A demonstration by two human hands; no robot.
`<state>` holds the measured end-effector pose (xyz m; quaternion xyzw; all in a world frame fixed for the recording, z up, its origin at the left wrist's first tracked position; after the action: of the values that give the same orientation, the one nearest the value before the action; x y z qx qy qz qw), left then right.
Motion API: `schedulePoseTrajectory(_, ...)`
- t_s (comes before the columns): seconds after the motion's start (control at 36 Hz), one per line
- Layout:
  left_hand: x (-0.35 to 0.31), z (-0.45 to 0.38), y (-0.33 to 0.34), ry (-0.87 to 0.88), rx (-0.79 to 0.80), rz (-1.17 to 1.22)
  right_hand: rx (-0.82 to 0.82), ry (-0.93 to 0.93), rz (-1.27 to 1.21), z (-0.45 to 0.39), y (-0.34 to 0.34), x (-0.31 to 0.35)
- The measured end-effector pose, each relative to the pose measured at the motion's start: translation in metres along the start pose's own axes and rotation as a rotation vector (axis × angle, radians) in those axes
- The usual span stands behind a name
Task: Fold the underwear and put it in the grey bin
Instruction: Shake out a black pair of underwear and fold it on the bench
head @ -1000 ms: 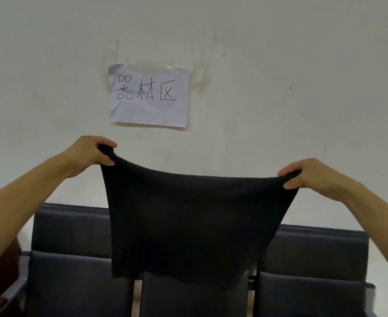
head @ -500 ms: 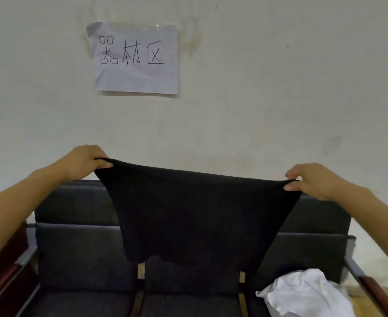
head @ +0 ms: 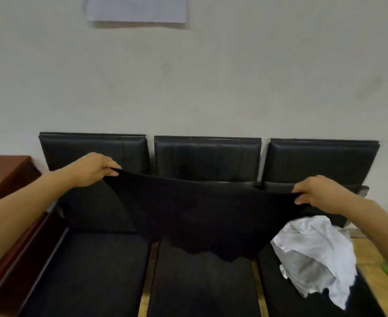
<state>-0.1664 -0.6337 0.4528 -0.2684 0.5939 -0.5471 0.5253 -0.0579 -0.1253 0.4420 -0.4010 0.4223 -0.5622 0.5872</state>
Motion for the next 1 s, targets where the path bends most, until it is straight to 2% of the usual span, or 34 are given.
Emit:
schedulePoseTrajectory(0.19,0.015,-0.024,0.08,0.039,0.063,-0.057,0.106,-0.006,0.016,-0.046,0.076,0.014)
schedulePoseTrajectory(0.31,0.033,-0.055,0.129,-0.02,0.065,-0.124,0.113,0.0,0.011,-0.088,0.119,0.018)
schedulePoseTrajectory(0.47,0.038,-0.094,0.184,-0.098,-0.048,-0.11,-0.02,0.025,-0.009,-0.133,0.166,0.009)
schedulePoseTrajectory(0.58,0.034,-0.105,0.202,-0.053,-0.133,-0.113,-0.104,0.051,-0.006,-0.145,0.176,-0.001)
schedulePoseTrajectory(0.75,0.02,-0.101,0.208,-0.03,-0.12,-0.123,-0.143,0.083,-0.012,-0.134,0.176,-0.015)
schedulePoseTrajectory(0.81,0.017,-0.093,0.212,0.012,-0.134,-0.137,-0.147,0.093,0.004,-0.127,0.182,-0.015)
schedulePoseTrajectory(0.89,0.018,-0.074,0.233,0.174,-0.197,-0.163,-0.135,0.082,0.001,-0.108,0.205,-0.012)
schedulePoseTrajectory(1.0,0.036,-0.041,0.297,0.267,-0.156,-0.249,-0.066,0.053,0.022,-0.085,0.269,-0.003)
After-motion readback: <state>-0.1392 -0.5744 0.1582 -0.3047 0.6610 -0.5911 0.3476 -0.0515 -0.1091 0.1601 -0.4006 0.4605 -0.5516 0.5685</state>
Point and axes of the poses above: each hand's wrist, its own z-axis away from the middle knuckle, its own y-axis out of the palm, x = y × z, the point moved 3 cm from there along -z, towards the middle knuckle, and after that the axes turned 4 degrees about z, right-handed, at the moved point
